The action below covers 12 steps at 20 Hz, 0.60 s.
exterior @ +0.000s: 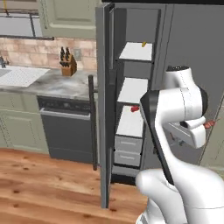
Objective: Store the kebab skewer in the freezer for long-term storage. Close the freezer door after placing the cooked food.
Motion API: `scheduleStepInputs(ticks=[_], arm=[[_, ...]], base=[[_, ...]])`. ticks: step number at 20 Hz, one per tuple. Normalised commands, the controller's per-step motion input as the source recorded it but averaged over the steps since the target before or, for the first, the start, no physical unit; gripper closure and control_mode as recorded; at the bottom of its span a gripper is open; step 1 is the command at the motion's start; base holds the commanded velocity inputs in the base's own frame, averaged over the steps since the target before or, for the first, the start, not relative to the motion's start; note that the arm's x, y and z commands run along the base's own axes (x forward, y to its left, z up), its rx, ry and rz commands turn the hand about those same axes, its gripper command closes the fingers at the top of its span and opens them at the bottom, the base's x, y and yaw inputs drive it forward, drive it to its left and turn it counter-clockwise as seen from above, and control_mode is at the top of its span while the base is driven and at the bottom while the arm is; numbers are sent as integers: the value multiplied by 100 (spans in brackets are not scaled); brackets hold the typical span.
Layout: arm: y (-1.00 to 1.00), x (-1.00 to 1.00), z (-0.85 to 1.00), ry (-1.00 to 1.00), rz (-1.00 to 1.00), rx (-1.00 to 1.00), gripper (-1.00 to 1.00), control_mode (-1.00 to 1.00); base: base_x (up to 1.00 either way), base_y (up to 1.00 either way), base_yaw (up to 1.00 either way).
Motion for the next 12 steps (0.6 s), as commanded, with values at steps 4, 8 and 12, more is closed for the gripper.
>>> scheduleStepInputs(ticks=[4, 8, 12], arm=[[0, 0, 0, 0, 0, 0, 100, 100], [0, 0, 0, 0, 0, 0, 100, 100], [0, 0, 0, 0, 0, 0, 100, 100]], base=[[18, -39, 92], [23, -39, 81], [34, -57, 47]])
